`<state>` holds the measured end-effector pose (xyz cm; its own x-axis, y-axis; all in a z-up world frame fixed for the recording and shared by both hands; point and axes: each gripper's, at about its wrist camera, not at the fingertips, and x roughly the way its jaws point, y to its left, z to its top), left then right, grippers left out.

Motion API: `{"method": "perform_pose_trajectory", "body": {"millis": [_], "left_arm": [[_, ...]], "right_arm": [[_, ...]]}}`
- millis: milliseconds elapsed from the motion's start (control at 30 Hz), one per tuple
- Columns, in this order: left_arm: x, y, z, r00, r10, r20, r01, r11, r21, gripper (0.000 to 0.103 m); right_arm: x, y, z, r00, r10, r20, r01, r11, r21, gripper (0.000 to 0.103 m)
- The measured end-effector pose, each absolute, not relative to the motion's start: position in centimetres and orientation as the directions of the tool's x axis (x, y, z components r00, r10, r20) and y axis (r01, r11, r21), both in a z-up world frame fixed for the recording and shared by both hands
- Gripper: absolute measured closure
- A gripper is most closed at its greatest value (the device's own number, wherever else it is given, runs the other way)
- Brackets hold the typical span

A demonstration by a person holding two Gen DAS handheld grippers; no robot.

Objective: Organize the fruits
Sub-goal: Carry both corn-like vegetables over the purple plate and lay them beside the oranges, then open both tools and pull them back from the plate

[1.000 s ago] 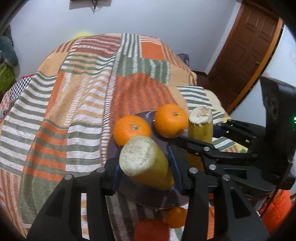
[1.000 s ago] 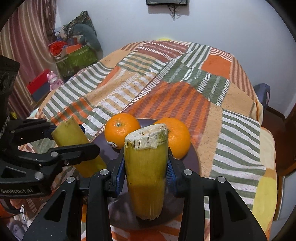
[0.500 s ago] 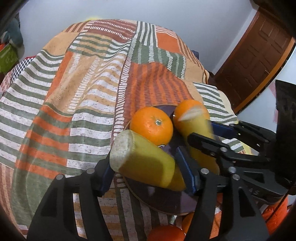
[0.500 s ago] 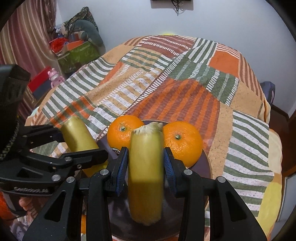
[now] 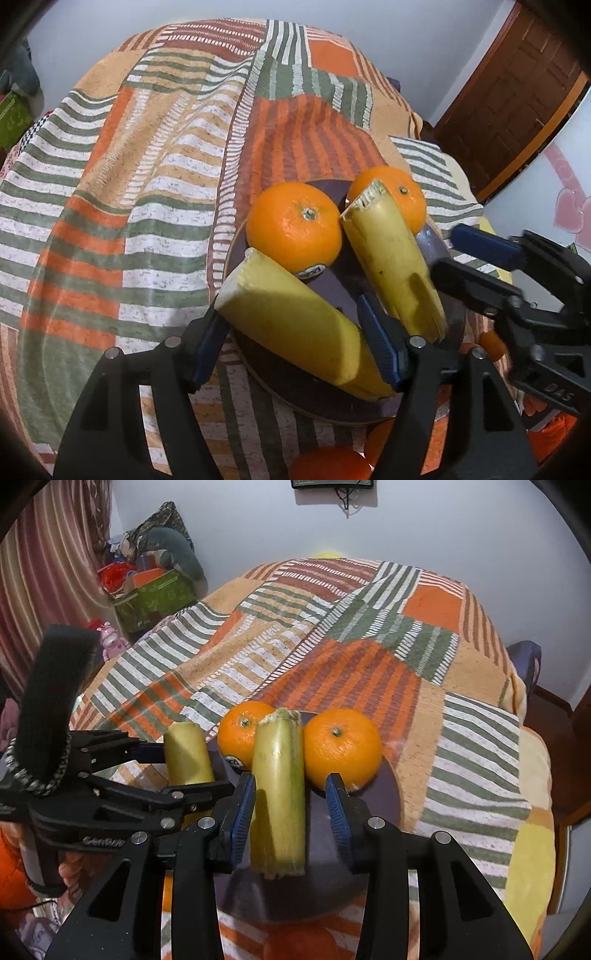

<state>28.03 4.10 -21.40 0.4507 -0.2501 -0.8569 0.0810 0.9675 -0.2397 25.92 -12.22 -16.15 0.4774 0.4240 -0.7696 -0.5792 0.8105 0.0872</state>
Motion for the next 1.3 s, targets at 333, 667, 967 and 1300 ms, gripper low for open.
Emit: {"method": "perform_pose_trajectory", "body": {"millis": [333,667,967,1300], "left_arm": [[26.7,3.8,-20.1,0.447,-0.226,-0.866,0.086,0.974,-0.210,0.025],[23.3,3.7,-16.3,0.541,-0.173,-0.823,0.092,0.985,-0.147,0.019],[19.6,3.7,-13.6,0.614,-0.118,-0.780,0.090,0.993,-0.079,0.017],[16.0,4.1,-15.4,0.592,-0.090,-0.801,0.079,0.995,-0.054,0.017]], "right_arm": [[23.6,-15.3,-15.4,0.517,0.399,-0.757,-0.535,0.841,0.078,0.059],[20.7,-16.9,-14.4,0.542,0.399,-0.740,-0.514,0.854,0.084,0.053],[18.0,-18.2,-14.0,0.553,0.404,-0.729,-0.504,0.858,0.093,0.050],[16.3,-19.1,-16.2,0.524,0.383,-0.761,-0.478,0.871,0.110,0.046]]}}
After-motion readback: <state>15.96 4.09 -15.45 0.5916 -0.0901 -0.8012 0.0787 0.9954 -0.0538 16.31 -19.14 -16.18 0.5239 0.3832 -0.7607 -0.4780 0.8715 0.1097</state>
